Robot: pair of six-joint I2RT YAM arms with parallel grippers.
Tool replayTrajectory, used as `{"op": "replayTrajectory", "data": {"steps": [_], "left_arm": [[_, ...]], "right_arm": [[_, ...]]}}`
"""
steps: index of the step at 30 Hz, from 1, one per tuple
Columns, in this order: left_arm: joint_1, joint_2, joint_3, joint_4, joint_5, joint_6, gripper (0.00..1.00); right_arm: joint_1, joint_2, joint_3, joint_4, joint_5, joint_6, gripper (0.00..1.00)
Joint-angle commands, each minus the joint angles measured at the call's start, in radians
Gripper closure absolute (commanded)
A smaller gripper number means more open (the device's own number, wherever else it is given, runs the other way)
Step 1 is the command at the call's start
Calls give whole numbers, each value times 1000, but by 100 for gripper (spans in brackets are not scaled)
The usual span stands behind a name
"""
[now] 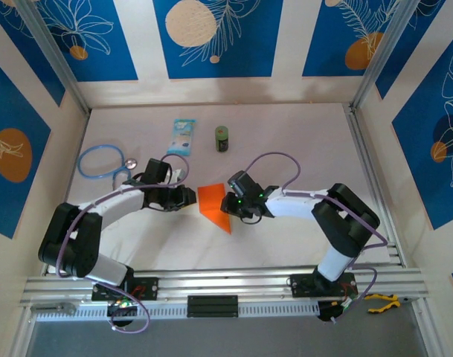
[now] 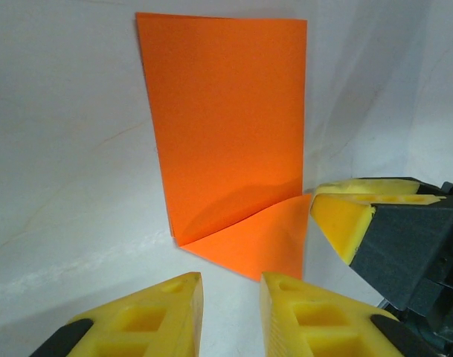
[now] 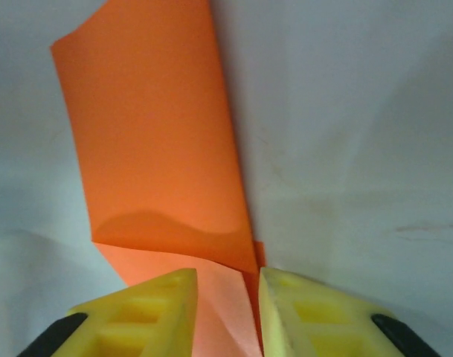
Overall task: Fold a paper plane with a square sheet of paper (pick it up from the middle)
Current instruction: Third fold the triangle at the center of the table, then fourth fold the wing at the center of the table.
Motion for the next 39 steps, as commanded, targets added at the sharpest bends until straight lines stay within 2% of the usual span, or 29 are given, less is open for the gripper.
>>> {"op": "replayTrajectory", "data": {"steps": [1,9,15,20,28,39], "left_arm": [[15,-23,-14,-39,2,16,73],[18,-7,-1,-47,13,20,72],[18,4,6,-48,21,21,72],[18,3,13,-49,22,21,71],[18,-2,-5,-44,22,20,71],[19,-13,-8,-48,13,21,71]], "right_arm": [[-3,17,22,11,-54,-36,74],[-2,4,11,2,-57,-46,82],[-3,10,10,18,-84,-63,82],[-4,27,17,-2,-66,-60,77],[-7,47,22,16,-107,-67,77],[-6,13,11,8,-105,-76,89]]}}
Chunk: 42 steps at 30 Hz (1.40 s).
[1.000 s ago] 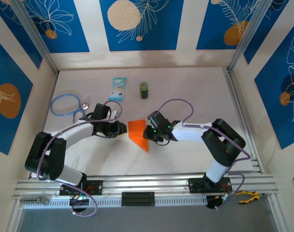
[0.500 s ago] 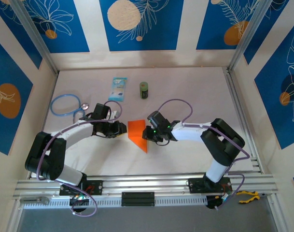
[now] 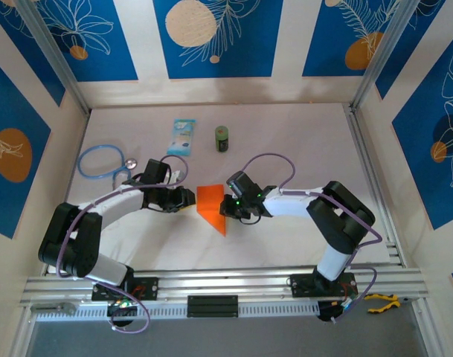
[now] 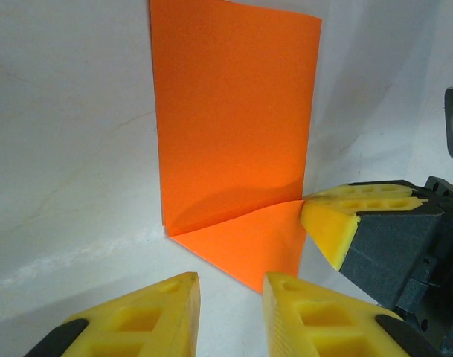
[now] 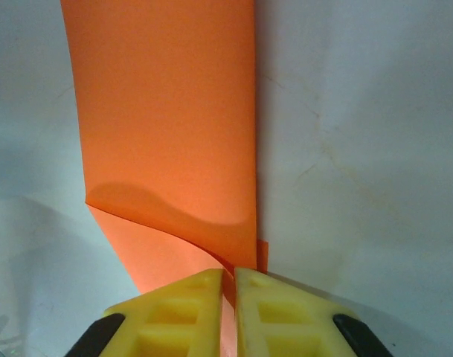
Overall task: Fold a paper plane with a square sheet of paper (pick it up from the middle)
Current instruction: Fourth fold the wing at the center of the table.
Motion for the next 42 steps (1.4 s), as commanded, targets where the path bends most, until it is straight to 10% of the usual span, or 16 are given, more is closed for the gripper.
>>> {"op": "replayTrajectory", "data": {"steps": [1,42], "left_arm": [[12,-13,-7,-22,9,20,71],[36,224,28,174,217,-116,61]], "right_arm": [[-3,-28,5,-20,-17,-18,90],[-105,-185,-215,329,-268,23,99]]}}
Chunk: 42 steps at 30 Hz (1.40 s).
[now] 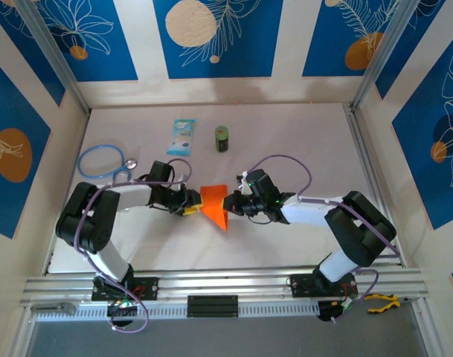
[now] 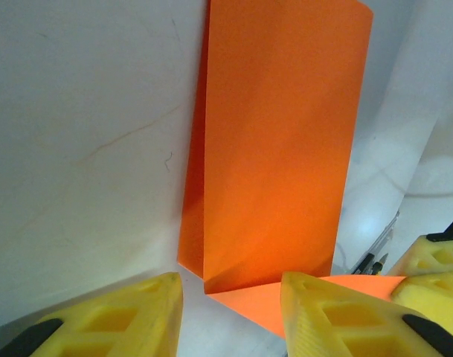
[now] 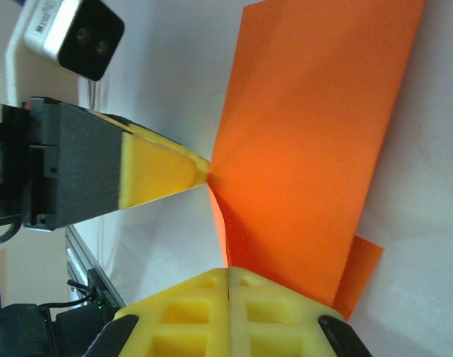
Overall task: Fold a paper plane with a square sheet of paper (pick it up from the middle)
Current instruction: Fourth fold the wing at the center of the table.
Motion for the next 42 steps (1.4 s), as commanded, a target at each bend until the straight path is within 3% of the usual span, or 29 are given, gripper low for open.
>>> {"op": "replayTrajectory", "data": {"steps": [1,30,42], "left_arm": [[11,14,23,19,32,-11,61],[-7,66,8,105,57,-73,64],[-11,70,16,132,51,-85,82]], "right_arm": [[-9,-26,-21,14,-32,6,99],[-12,-28,-46,86,-48,34,99],[-12,-26,-58,80,-46,37,99]]}}
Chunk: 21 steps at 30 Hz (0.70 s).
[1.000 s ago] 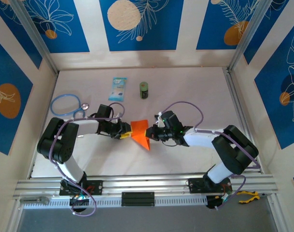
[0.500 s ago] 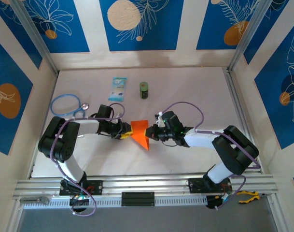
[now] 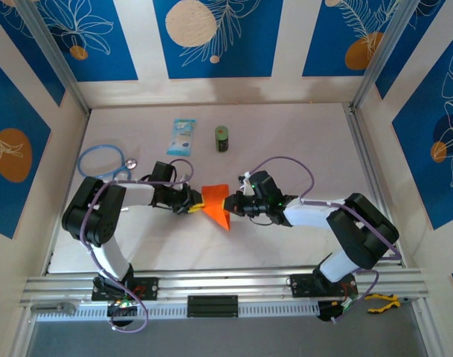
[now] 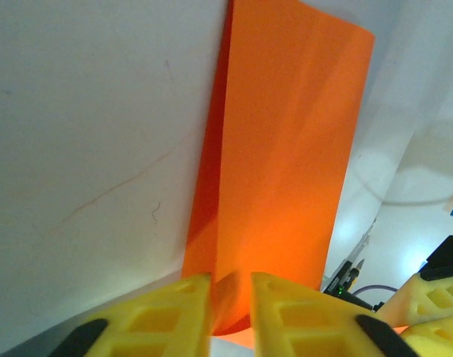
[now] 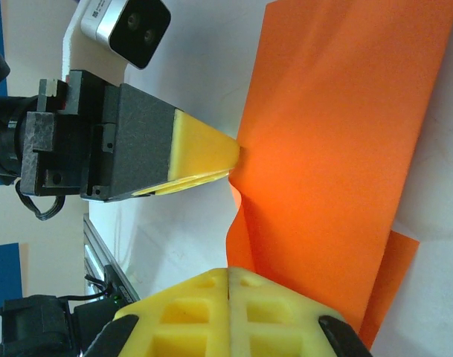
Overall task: Fold a paper plane with a square sheet of paper (pick it up from the middle)
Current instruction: Fourth fold the wing at the center of the table.
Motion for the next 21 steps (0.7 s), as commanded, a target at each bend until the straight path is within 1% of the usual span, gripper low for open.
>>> {"op": "replayTrajectory", "data": {"steps": [1,4,7,12,13,17,21], "left_arm": [[-4,-1,14,16,6,1,83],[-4,-10,10,16,-7,1,87],[-4,-14,9,17,-9,0,93],[-4,-45,1,11,-32,1,97],[-4,-55,1,10,-37,0,97],[-4,-96,-14,11,-61,-9,98],[-4,-149,-52,49,-87,-59,100]], "right_arm": [[-5,-7,-17,5,-15,9,99],[-5,-9,-21,-9,-9,5,99],[-5,-8,-18,-32,2,2,98],[0,-18,-5,-127,57,-13,94],[6,-21,10,-181,84,-23,91],[57,-33,98,-460,278,-77,75],[124,-59,170,-615,420,-117,68]]}}
